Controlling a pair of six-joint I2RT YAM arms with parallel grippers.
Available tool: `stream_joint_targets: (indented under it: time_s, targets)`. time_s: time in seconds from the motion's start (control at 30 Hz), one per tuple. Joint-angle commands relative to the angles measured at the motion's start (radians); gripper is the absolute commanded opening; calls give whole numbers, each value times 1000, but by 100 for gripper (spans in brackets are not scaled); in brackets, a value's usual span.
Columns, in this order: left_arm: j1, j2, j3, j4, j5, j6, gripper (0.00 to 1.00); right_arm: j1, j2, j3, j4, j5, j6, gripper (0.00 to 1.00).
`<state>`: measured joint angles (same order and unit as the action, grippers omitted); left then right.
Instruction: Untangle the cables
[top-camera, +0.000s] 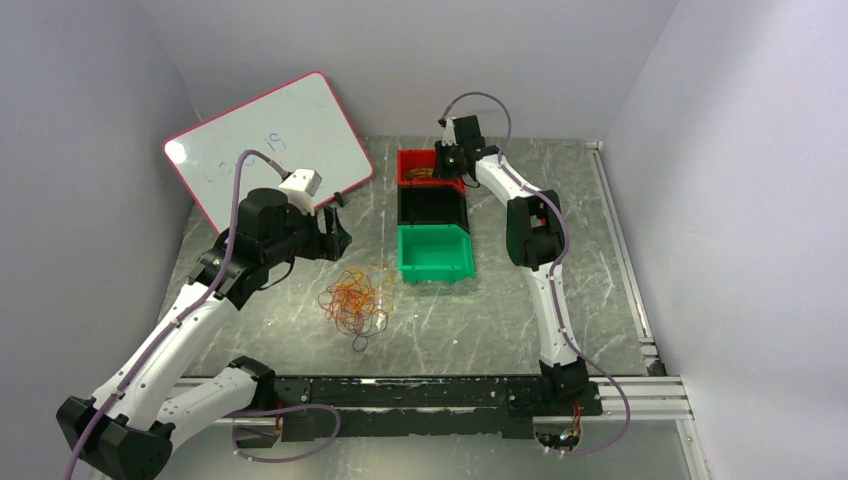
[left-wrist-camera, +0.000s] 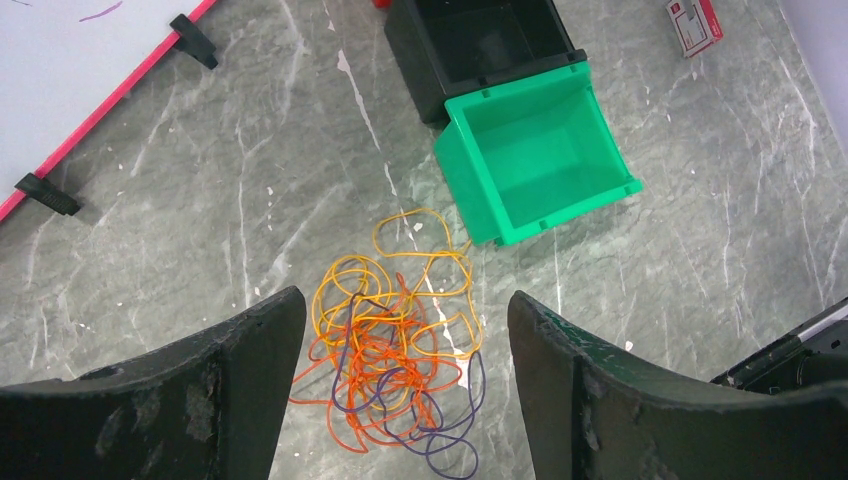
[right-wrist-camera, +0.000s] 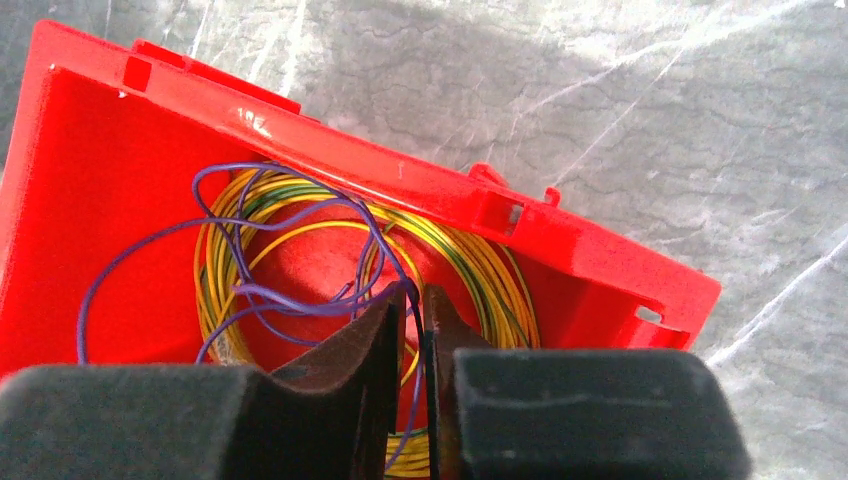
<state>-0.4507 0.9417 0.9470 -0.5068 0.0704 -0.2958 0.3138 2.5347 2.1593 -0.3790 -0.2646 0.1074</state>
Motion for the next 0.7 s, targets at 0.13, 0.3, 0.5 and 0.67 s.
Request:
stream_joint_targets:
  time_s: [0.13,0.3,0.5,0.67]
  targets:
    - [0,-7,2,-12,-21,-4,78,2,-69,17,37,-22,1,30]
    - [0,-7,6,-13,-20,-3,79,1,-107,22,44,-16,8,38]
    - [0,-10,7,-13,-19,-1,79,-1,-142,20,33,35,-9,47]
    - [0,-9,4,-11,-22,-4,79,0,-175,-6,29,74,-31,58]
